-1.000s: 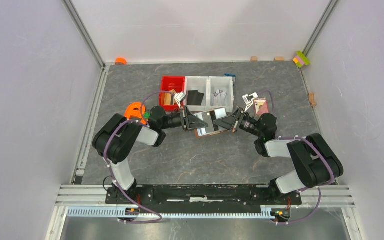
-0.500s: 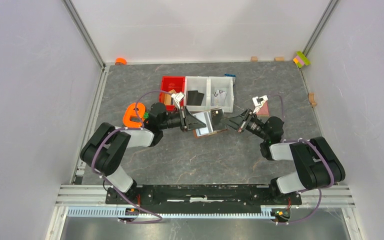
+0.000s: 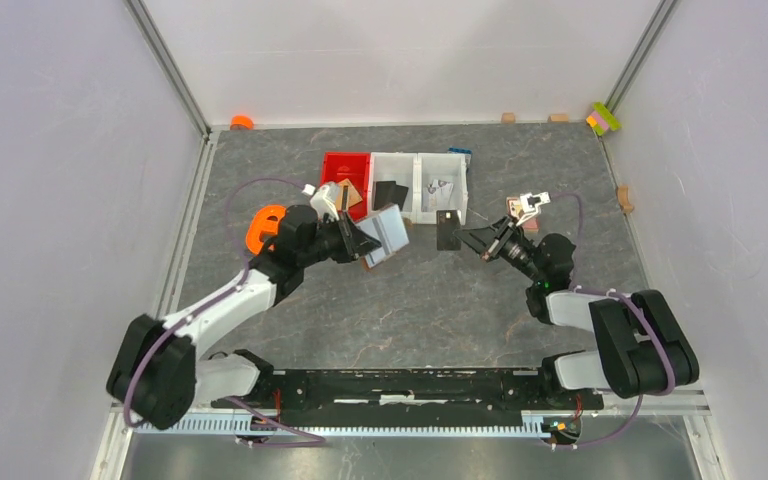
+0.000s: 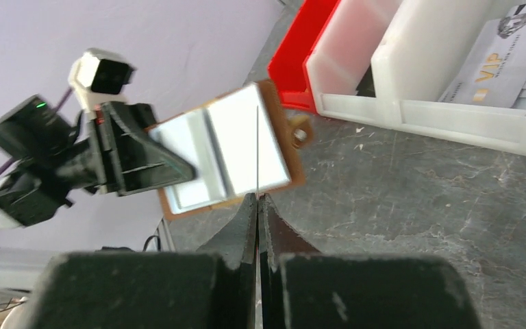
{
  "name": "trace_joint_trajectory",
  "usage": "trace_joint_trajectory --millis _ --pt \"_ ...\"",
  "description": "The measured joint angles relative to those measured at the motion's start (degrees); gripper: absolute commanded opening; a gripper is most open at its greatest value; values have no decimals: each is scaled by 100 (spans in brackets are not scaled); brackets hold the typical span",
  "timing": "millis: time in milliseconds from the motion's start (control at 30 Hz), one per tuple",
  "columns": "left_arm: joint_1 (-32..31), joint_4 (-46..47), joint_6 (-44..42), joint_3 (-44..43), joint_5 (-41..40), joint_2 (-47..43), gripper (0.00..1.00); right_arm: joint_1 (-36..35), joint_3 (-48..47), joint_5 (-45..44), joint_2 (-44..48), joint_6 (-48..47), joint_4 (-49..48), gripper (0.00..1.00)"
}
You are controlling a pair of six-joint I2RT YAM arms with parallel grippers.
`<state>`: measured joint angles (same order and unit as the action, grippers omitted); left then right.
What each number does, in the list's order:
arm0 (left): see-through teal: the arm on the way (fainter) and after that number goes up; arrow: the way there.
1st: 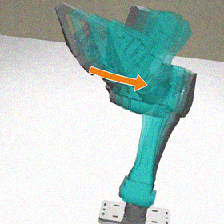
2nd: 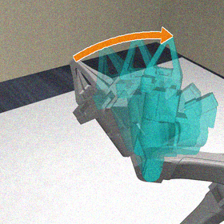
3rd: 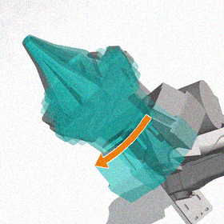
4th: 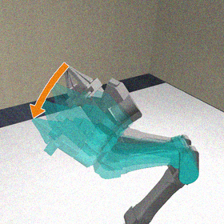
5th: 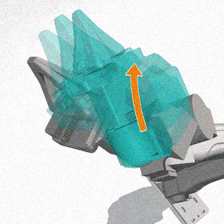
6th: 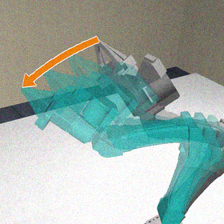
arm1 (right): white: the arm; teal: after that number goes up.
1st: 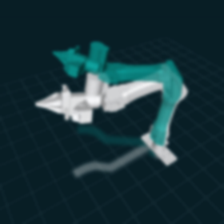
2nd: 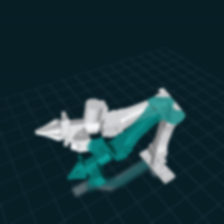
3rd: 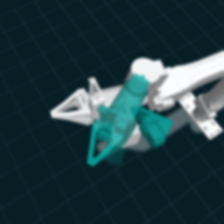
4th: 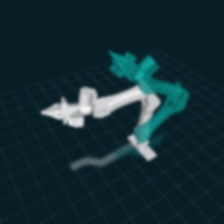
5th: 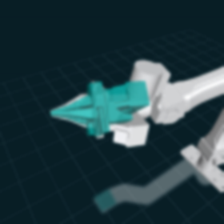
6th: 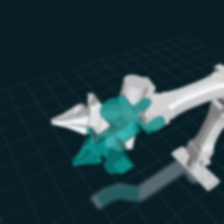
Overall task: Take the credit cards out of the card holder
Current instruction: Remove the credit card from the card holder, then place the credit card in the storage box.
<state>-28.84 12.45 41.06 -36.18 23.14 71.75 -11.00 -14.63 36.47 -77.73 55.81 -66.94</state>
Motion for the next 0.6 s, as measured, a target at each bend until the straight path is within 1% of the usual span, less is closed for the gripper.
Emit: trace_joint_trajectory --millis 133,267,400,600 --pt "2 -695 -345 4 -1025 -916 9 -247 -367 -243 -258 -177 328 0" --pt "11 -872 -492 177 -1738 -1797 10 -603 -811 -446 -756 -234 509 0" --pt "13 -1014 -533 328 -2227 -2409 10 -994 -1585 -824 -1368 -400 946 0" --pt "11 -1086 -535 448 -2538 -2771 10 -1340 -2800 -1325 -2365 -472 1222 0"
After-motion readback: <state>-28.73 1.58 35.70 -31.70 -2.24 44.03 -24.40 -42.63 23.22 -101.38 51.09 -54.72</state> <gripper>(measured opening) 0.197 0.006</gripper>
